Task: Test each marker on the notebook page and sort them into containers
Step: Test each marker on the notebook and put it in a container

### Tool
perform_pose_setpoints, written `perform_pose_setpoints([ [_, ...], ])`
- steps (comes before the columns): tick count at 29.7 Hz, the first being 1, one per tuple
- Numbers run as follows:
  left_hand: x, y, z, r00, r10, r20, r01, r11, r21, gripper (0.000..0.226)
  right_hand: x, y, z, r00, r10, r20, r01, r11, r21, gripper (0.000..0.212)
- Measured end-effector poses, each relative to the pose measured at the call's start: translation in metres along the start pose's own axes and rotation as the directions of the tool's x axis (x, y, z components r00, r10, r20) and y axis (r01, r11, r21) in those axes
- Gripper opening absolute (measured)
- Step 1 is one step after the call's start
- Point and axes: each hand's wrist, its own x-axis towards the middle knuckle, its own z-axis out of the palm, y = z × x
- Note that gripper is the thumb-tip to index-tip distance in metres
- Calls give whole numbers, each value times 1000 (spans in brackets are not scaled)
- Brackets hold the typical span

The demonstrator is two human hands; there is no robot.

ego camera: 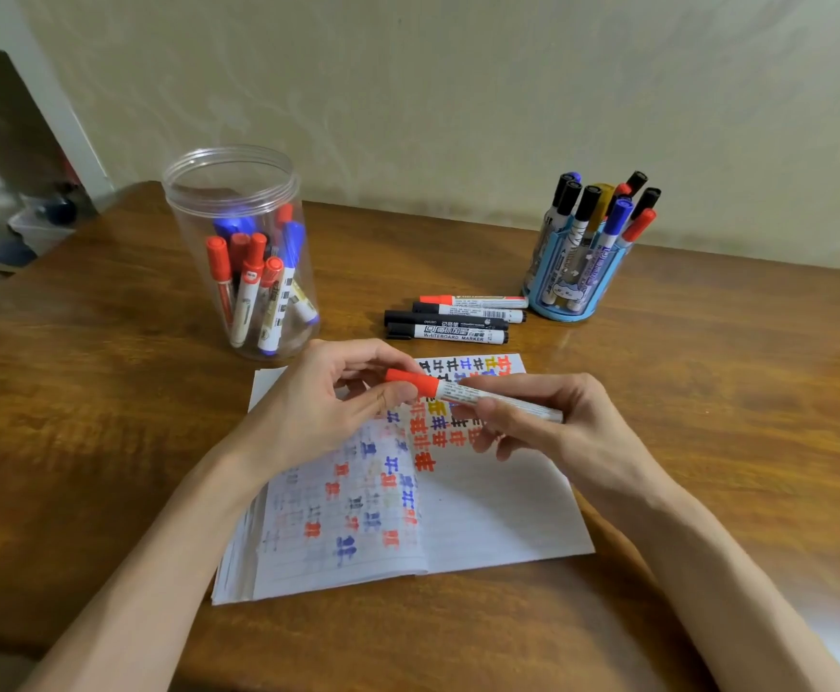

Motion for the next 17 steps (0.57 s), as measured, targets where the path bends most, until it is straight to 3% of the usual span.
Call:
perform_pose_setpoints([
  [4, 0, -1, 5, 998, 11, -63, -9, 999, 36, 23, 2, 10, 2, 992, -109, -57, 95, 973, -212, 26],
  [9, 0, -2, 12, 991, 46, -122, -40, 998, 50, 24, 4, 16, 6, 984, -157, -78, 142, 975, -174, 20],
  [17, 0, 0, 13, 993, 66, -100, -57, 995, 87, 18, 9, 21, 6, 982, -181, -59, 163, 959, -233, 27],
])
